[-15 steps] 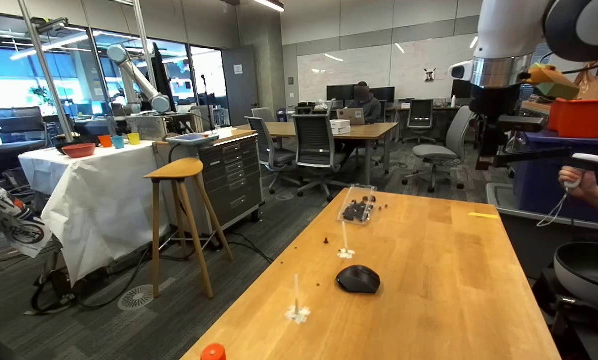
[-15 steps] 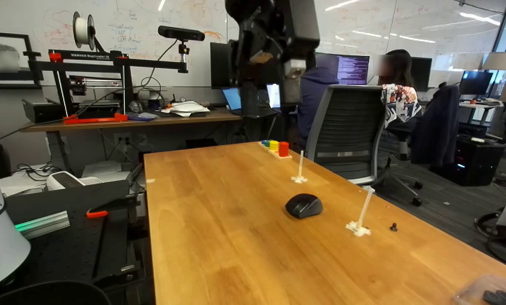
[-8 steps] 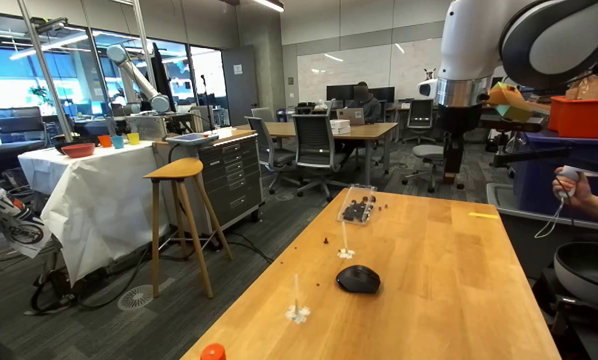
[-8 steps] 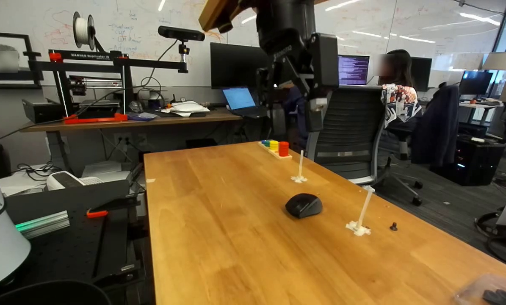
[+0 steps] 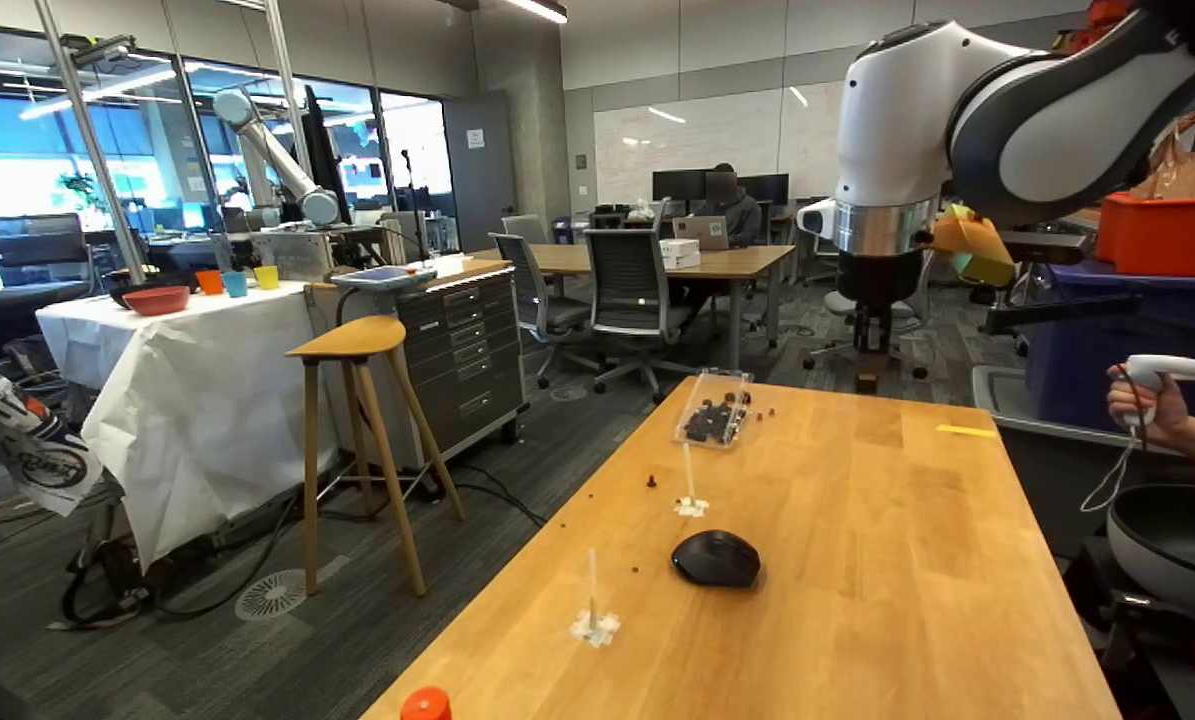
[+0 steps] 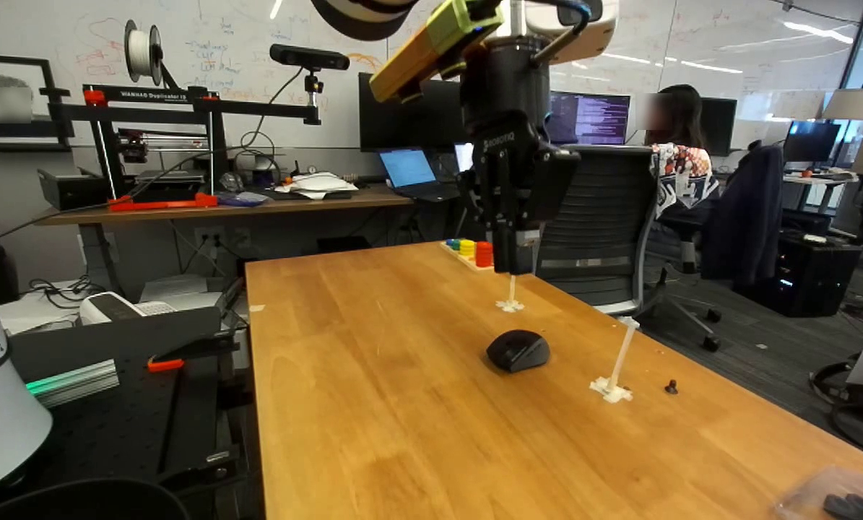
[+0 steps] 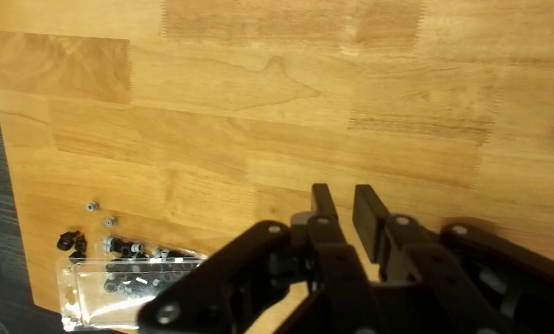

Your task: Press the click button on the mouse

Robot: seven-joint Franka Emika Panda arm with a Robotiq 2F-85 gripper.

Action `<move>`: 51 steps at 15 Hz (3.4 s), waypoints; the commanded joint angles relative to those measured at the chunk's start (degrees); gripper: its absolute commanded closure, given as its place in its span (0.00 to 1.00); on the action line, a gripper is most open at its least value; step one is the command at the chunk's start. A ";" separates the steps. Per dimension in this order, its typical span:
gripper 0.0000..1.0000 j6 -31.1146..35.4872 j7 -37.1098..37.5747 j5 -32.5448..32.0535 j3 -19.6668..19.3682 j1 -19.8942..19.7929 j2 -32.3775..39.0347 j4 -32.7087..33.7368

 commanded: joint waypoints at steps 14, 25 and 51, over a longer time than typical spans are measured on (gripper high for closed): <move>1.00 5.64 10.09 -8.89 -0.22 7.30 15.57 5.63; 1.00 6.92 18.47 -15.51 -0.45 12.71 24.24 12.44; 1.00 6.73 20.60 -15.83 -3.32 17.63 35.72 20.49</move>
